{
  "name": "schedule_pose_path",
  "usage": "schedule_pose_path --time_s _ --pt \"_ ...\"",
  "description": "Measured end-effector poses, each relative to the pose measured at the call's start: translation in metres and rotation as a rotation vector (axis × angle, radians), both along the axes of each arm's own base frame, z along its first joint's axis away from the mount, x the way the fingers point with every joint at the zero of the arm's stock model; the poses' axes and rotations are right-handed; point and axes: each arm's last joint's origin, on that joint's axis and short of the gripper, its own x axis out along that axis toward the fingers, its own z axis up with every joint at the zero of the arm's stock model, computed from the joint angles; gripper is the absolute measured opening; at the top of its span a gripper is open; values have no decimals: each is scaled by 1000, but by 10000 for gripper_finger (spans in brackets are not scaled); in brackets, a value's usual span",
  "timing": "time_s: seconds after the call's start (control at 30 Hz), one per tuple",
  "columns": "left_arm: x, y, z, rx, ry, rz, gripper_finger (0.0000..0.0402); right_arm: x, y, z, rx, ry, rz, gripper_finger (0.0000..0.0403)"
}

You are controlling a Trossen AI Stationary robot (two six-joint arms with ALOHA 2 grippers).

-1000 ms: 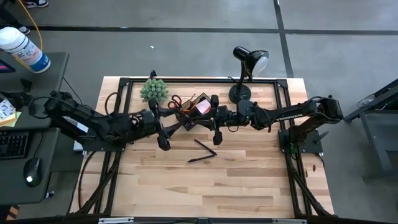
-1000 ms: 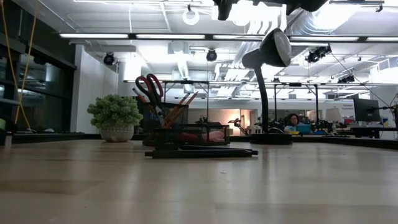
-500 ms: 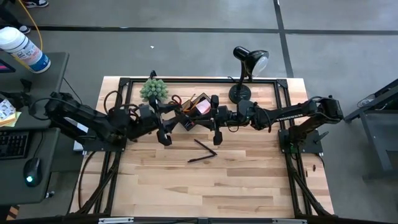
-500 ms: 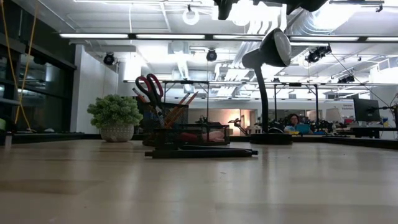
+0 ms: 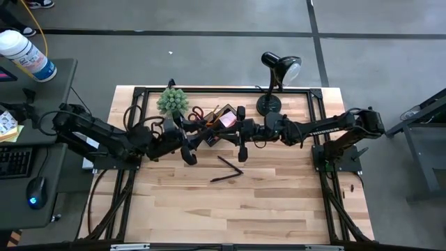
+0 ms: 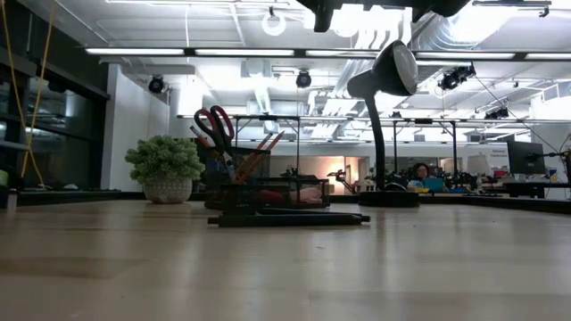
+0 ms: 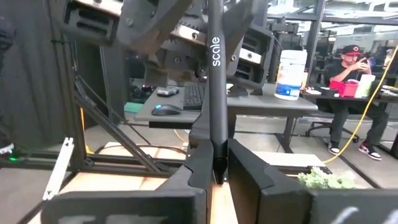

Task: Pick and place office supplies into organizer
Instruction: Put the bottom black pen into the black desk organizer

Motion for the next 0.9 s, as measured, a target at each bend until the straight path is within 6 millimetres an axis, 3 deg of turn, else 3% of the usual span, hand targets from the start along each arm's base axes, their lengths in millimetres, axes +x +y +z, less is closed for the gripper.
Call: schedule_pose_path --time_s 0.43,0.77,0.9 --pt "-1 2 0 -62 -20 68 94 0 -2 -1 -54 13 -67 31" --pt "-2 3 0 -70 -24 92 18 0 -2 -2 -71 24 -77 30" --pt "-2 3 0 -48 -11 96 9 0 -2 -2 -74 25 -75 31"
